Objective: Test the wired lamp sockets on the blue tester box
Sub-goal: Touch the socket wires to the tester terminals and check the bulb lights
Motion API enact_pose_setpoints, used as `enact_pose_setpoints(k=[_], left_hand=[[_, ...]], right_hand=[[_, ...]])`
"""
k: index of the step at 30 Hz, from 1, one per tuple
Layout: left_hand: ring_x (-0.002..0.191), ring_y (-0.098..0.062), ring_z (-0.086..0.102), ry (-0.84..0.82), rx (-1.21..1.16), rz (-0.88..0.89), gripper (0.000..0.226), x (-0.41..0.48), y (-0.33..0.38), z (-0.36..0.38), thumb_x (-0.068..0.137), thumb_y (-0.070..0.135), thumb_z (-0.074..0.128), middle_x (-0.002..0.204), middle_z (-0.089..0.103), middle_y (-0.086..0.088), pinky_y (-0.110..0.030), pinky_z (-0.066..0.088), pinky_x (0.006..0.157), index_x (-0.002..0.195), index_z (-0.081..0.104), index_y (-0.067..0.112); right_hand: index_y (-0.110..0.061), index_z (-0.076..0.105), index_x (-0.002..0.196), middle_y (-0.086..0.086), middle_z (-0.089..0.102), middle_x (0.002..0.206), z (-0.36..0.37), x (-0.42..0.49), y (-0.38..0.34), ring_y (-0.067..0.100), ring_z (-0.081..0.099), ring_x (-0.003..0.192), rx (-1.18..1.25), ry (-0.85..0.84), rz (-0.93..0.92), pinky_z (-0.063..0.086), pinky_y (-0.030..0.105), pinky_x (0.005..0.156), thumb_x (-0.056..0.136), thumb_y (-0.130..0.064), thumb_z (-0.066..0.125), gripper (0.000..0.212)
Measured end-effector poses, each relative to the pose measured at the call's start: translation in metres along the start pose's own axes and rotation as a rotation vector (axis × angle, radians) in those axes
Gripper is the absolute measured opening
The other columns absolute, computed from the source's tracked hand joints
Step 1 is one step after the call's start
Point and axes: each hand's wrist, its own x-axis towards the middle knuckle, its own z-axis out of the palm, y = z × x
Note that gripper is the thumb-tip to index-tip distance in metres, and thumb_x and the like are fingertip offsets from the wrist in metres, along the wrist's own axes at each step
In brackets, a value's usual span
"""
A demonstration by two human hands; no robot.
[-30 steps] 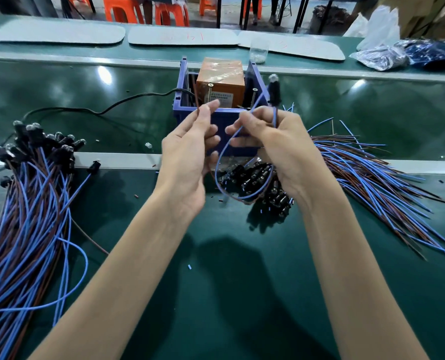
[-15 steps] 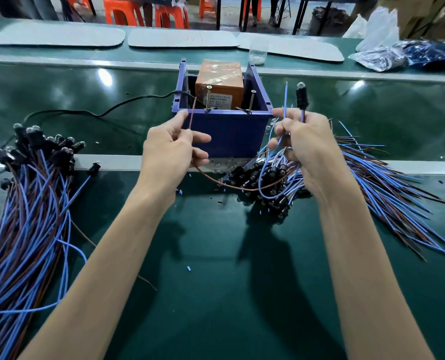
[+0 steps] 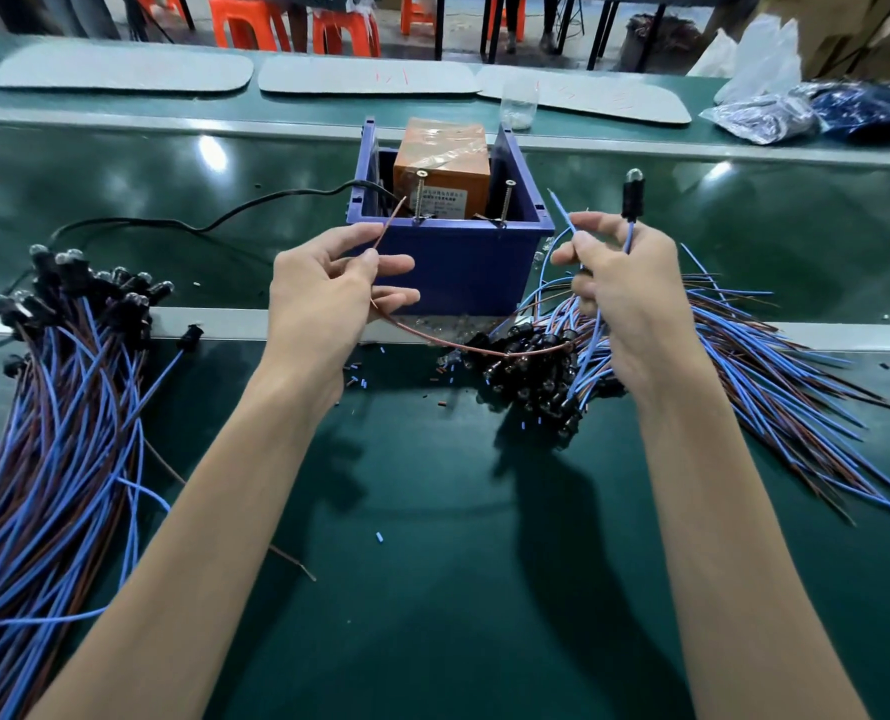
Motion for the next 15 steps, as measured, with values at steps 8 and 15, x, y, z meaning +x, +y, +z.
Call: enact_pose_setpoints(k=[8, 15], left_hand=[[0.056, -0.008, 0.068, -0.004, -0.061, -0.039, 0.019, 0.0033, -0.0056, -0.001, 0.099, 0.003, 0.047, 0.068, 0.073, 0.006, -0.011, 0.049, 0.054, 0.104, 0.063, 0.011], [0.06, -0.009, 0.069, -0.041, -0.085, -0.044, 0.021, 0.0031, -0.0094, -0.0005, 0.1, 0.004, 0.046, 0.073, 0.074, 0.006, -0.011, 0.049, 0.056, 0.102, 0.064, 0.014]], right_hand=[[-0.016, 0.066, 0.087, -0.006, 0.069, 0.068, 0.0044, -0.0029, 0.0047, 0.002, 0.034, 0.043, 0.04, -0.019, 0.019, 0.03, 0.01, 0.042, 0.097, -0.003, 0.047, 0.024], [-0.016, 0.066, 0.09, -0.006, 0.07, 0.07, 0.0049, -0.0025, 0.0042, 0.0, 0.039, 0.042, 0.068, -0.058, 0.01, 0.029, 0.009, 0.039, 0.096, -0.002, 0.046, 0.025]])
